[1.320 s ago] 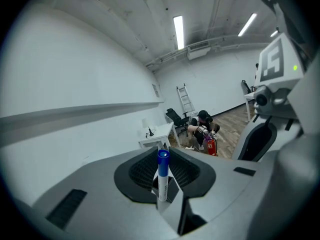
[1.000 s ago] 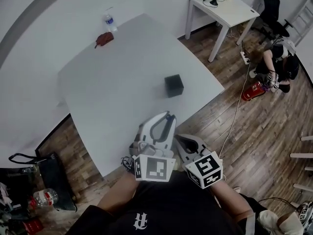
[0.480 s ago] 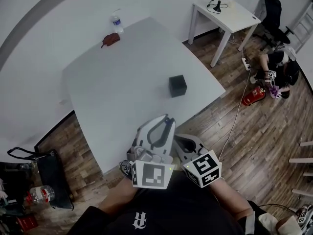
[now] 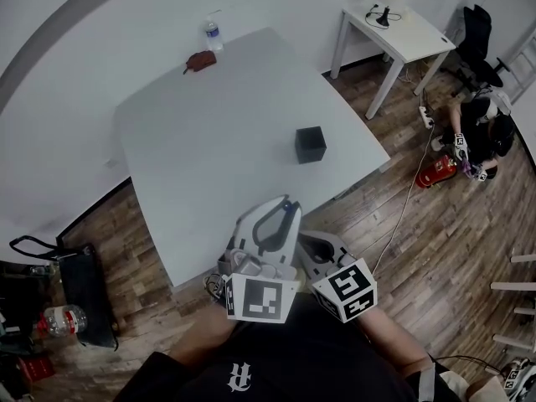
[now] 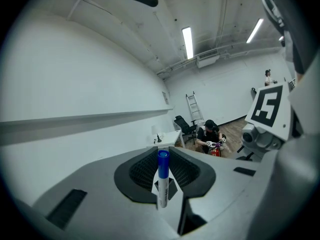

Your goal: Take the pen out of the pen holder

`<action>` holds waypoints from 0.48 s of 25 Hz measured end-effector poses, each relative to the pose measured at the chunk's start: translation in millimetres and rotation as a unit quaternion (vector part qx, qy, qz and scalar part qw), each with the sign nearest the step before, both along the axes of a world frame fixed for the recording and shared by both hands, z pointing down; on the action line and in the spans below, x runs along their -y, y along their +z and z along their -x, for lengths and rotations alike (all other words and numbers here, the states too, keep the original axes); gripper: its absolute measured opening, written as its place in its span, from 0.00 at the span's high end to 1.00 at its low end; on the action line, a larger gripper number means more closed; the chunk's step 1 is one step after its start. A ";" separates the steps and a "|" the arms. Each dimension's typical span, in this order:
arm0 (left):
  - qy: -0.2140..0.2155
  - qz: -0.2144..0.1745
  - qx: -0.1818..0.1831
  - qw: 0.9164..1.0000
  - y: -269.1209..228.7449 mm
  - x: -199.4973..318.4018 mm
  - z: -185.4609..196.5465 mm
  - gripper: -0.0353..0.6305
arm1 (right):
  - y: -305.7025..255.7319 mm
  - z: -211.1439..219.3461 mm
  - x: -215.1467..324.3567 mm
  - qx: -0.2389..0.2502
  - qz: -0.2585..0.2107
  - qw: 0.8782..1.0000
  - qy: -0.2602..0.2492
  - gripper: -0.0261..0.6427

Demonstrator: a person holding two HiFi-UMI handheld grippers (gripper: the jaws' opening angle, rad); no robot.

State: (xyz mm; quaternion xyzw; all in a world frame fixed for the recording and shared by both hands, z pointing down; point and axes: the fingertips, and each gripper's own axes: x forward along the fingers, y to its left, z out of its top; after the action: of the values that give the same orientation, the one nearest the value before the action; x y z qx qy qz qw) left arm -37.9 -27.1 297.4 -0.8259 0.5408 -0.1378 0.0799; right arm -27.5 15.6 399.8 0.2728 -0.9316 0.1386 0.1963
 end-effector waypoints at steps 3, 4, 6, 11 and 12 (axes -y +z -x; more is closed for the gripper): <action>-0.003 -0.001 -0.001 1.000 -1.0 -2.1 -1.0 0.84 | -0.5 -1.5 -1.8 -0.001 -0.001 1.000 -0.003 0.94; -0.004 -0.001 -0.001 1.000 -1.6 -2.9 -1.2 0.84 | -0.9 -1.8 -2.3 -0.001 -0.001 1.000 -0.003 0.94; -0.004 -0.002 -0.002 1.000 -2.4 -4.1 -1.1 0.84 | -1.7 -1.6 -3.4 -0.001 -0.003 1.000 -0.004 0.94; -0.005 -0.005 -0.001 1.000 -2.4 -4.9 -3.8 0.84 | 0.0 -3.3 -5.2 -0.004 -0.005 1.000 -0.007 0.94; -0.004 -0.005 -0.001 1.000 -2.6 -5.0 -4.6 0.84 | 0.1 -3.9 -5.3 -0.004 -0.005 1.000 -0.007 0.94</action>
State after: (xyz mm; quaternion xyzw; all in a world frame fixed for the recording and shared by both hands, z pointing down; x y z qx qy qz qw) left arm -33.3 -22.1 294.7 -0.8233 0.5452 -0.1345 0.0829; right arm -23.6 20.9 399.9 0.2678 -0.9334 0.1312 0.1994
